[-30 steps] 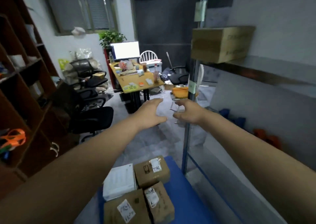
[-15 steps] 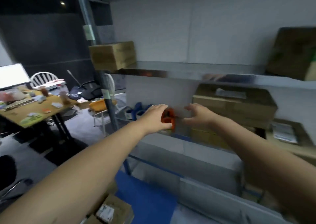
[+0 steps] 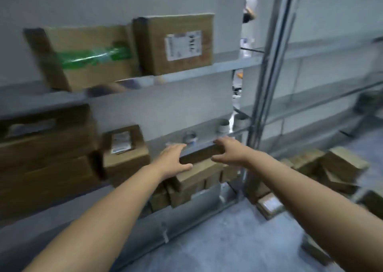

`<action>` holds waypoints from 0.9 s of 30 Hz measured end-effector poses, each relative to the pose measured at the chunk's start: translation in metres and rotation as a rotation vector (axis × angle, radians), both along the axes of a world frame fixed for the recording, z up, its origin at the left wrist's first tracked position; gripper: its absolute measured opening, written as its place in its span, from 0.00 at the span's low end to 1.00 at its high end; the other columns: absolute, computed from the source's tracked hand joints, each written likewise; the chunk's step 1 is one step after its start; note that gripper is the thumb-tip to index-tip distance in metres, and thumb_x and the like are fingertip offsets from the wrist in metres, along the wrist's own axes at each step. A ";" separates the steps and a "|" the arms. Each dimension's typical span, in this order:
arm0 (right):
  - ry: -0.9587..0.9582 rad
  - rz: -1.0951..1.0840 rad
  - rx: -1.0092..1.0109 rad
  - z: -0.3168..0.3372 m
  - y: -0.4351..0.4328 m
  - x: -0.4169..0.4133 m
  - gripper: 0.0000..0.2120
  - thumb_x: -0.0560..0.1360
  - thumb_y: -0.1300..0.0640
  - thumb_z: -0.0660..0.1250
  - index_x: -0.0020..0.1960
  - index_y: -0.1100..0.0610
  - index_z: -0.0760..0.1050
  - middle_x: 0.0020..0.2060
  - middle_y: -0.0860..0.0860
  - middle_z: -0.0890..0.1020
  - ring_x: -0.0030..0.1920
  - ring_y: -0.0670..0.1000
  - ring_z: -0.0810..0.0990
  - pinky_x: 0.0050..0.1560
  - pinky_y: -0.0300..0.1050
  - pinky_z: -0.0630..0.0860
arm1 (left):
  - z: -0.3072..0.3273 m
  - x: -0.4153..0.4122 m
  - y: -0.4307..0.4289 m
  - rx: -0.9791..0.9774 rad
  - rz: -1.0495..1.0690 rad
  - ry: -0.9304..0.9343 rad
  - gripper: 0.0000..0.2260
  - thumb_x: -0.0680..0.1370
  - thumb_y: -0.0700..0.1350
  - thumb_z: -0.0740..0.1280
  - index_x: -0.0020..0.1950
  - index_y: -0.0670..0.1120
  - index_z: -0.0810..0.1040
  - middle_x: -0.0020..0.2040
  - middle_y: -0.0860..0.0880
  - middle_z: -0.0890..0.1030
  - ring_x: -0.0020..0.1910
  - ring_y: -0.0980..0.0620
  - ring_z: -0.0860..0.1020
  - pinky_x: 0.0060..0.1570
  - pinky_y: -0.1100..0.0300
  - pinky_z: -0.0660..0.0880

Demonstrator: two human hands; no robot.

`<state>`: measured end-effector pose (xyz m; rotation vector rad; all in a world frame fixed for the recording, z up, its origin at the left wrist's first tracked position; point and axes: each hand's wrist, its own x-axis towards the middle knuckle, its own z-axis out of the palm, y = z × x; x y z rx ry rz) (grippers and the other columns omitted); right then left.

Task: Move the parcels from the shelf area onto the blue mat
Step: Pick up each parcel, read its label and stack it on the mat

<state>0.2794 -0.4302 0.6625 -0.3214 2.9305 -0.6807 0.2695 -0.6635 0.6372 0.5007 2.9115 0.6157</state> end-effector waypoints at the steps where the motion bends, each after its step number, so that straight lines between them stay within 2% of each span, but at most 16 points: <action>1: -0.008 -0.059 0.011 -0.002 0.040 -0.002 0.33 0.72 0.46 0.70 0.72 0.56 0.67 0.67 0.56 0.72 0.67 0.55 0.70 0.68 0.48 0.68 | -0.005 -0.013 0.037 -0.001 -0.052 -0.009 0.37 0.74 0.60 0.70 0.78 0.50 0.60 0.77 0.49 0.64 0.75 0.49 0.63 0.72 0.53 0.62; 3: -0.025 -0.185 0.027 -0.005 0.116 -0.001 0.33 0.72 0.46 0.70 0.72 0.58 0.66 0.67 0.57 0.72 0.67 0.56 0.70 0.68 0.49 0.67 | -0.011 -0.033 0.105 0.025 -0.160 -0.014 0.35 0.72 0.61 0.70 0.75 0.50 0.65 0.74 0.49 0.69 0.72 0.50 0.67 0.69 0.56 0.65; 6: -0.030 -0.380 0.010 -0.010 0.211 0.009 0.32 0.73 0.47 0.70 0.72 0.58 0.66 0.68 0.57 0.72 0.68 0.56 0.70 0.68 0.48 0.66 | -0.014 -0.058 0.196 0.088 -0.304 0.008 0.30 0.67 0.63 0.70 0.66 0.51 0.73 0.62 0.51 0.77 0.63 0.49 0.75 0.60 0.56 0.71; 7: -0.028 -0.443 -0.005 -0.012 0.239 0.012 0.32 0.73 0.47 0.70 0.72 0.58 0.66 0.68 0.56 0.72 0.68 0.56 0.70 0.67 0.48 0.67 | -0.015 -0.066 0.222 0.089 -0.345 0.005 0.30 0.68 0.62 0.71 0.67 0.51 0.72 0.62 0.52 0.76 0.64 0.49 0.74 0.61 0.54 0.72; 9: -0.031 -0.546 -0.038 -0.016 0.286 0.014 0.31 0.73 0.48 0.70 0.72 0.58 0.67 0.68 0.56 0.72 0.67 0.55 0.71 0.67 0.49 0.68 | -0.020 -0.084 0.272 0.086 -0.408 -0.001 0.34 0.72 0.60 0.72 0.74 0.50 0.66 0.71 0.49 0.71 0.70 0.48 0.70 0.67 0.50 0.70; 11: -0.041 -0.631 -0.070 -0.023 0.323 0.011 0.30 0.73 0.49 0.70 0.72 0.58 0.67 0.68 0.57 0.72 0.67 0.55 0.72 0.67 0.49 0.70 | -0.030 -0.101 0.317 0.109 -0.446 -0.002 0.36 0.73 0.58 0.72 0.76 0.51 0.62 0.74 0.49 0.67 0.72 0.49 0.67 0.68 0.51 0.68; 17: -0.073 -0.826 -0.116 -0.046 0.409 -0.026 0.31 0.74 0.50 0.70 0.73 0.57 0.65 0.70 0.55 0.70 0.69 0.54 0.70 0.66 0.47 0.68 | -0.060 -0.161 0.445 0.090 -0.630 -0.039 0.37 0.73 0.59 0.71 0.77 0.51 0.61 0.75 0.50 0.67 0.73 0.50 0.66 0.70 0.50 0.66; 19: -0.062 -0.895 -0.143 -0.054 0.436 -0.041 0.29 0.75 0.50 0.69 0.73 0.56 0.65 0.70 0.54 0.70 0.68 0.53 0.70 0.63 0.43 0.66 | -0.067 -0.185 0.487 0.112 -0.660 -0.067 0.35 0.72 0.59 0.71 0.76 0.52 0.63 0.74 0.50 0.68 0.72 0.51 0.67 0.67 0.54 0.66; 22: -0.094 -0.977 -0.159 -0.070 0.473 -0.053 0.28 0.75 0.50 0.69 0.72 0.56 0.67 0.68 0.54 0.71 0.65 0.53 0.72 0.60 0.42 0.67 | -0.078 -0.212 0.548 0.146 -0.713 -0.120 0.31 0.72 0.58 0.72 0.71 0.51 0.68 0.69 0.49 0.73 0.67 0.50 0.72 0.57 0.59 0.67; 25: -0.131 -1.068 -0.226 -0.086 0.511 -0.057 0.28 0.74 0.51 0.70 0.71 0.58 0.69 0.66 0.54 0.73 0.65 0.53 0.73 0.64 0.45 0.70 | -0.096 -0.226 0.604 0.159 -0.734 -0.195 0.32 0.71 0.58 0.72 0.72 0.52 0.67 0.70 0.50 0.72 0.68 0.49 0.71 0.61 0.55 0.69; 27: -0.161 -1.111 -0.229 -0.100 0.538 -0.054 0.28 0.73 0.52 0.70 0.71 0.59 0.69 0.67 0.55 0.72 0.66 0.53 0.72 0.66 0.45 0.68 | -0.111 -0.228 0.637 0.152 -0.749 -0.271 0.31 0.71 0.57 0.72 0.71 0.54 0.67 0.68 0.51 0.73 0.67 0.50 0.72 0.63 0.50 0.72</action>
